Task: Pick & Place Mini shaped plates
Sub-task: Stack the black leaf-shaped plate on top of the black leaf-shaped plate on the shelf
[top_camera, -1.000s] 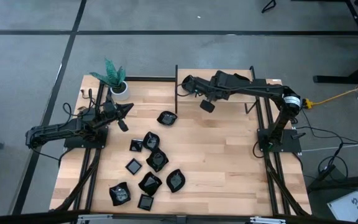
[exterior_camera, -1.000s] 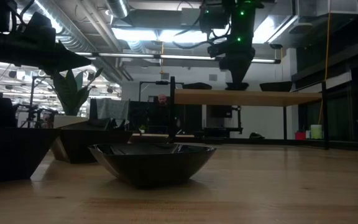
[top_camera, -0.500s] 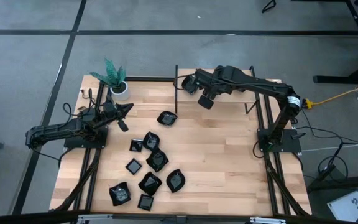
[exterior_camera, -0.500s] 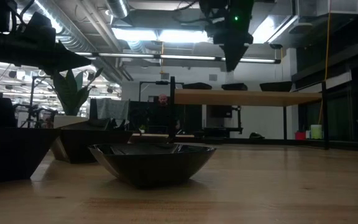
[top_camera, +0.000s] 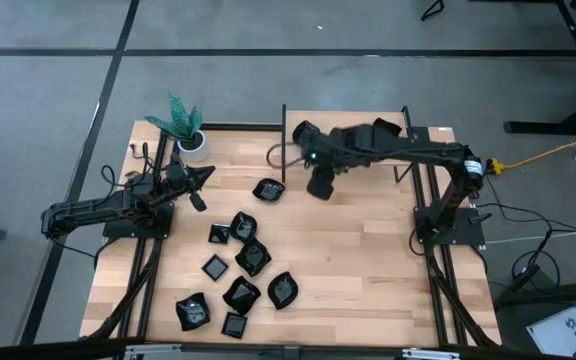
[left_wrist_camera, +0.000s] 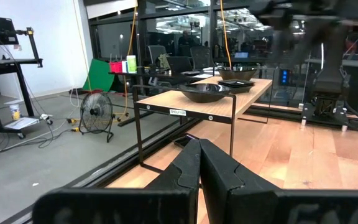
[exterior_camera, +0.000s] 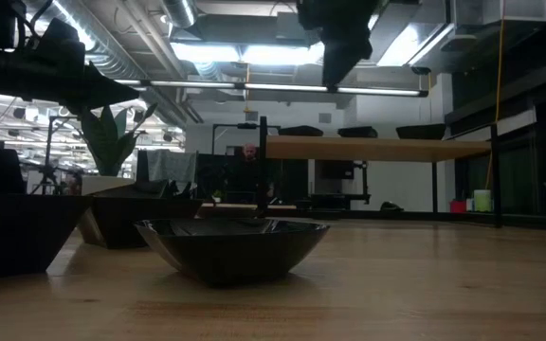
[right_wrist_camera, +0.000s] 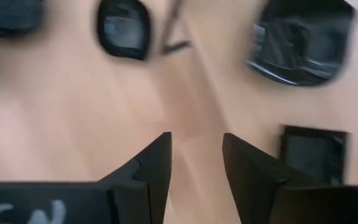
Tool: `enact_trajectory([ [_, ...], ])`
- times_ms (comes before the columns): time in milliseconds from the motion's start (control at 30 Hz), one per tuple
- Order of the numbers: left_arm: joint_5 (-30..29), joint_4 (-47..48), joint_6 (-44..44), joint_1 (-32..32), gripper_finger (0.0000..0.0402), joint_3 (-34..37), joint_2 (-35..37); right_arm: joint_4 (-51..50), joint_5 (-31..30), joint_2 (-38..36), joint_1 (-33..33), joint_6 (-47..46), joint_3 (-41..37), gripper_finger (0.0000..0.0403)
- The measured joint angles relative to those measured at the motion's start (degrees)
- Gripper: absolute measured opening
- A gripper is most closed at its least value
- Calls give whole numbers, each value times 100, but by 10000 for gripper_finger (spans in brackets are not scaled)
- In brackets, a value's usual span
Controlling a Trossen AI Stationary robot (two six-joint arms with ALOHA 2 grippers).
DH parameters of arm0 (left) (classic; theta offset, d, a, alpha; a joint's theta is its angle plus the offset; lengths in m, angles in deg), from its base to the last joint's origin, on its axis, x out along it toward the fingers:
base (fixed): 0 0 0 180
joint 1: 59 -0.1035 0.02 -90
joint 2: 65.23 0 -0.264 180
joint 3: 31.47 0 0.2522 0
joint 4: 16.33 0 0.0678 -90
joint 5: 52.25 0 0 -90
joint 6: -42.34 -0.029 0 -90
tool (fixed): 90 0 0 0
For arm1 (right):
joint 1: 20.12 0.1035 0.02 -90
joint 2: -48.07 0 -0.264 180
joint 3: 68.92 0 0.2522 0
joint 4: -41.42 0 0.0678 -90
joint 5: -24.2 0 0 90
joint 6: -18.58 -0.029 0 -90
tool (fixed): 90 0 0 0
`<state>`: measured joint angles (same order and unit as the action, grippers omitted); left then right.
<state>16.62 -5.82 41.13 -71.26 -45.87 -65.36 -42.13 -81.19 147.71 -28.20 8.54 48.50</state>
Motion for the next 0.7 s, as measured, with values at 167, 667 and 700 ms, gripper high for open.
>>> enact_trajectory([
  [167,0,1,0,0,4,0,0,155,2,0,659,-229,0,142],
  [667,2,1,0,0,4,0,0,1403,3,319,2479,-197,0,142],
  [700,0,1,0,0,4,-1,-1,1543,3,392,2564,-90,0,142],
])
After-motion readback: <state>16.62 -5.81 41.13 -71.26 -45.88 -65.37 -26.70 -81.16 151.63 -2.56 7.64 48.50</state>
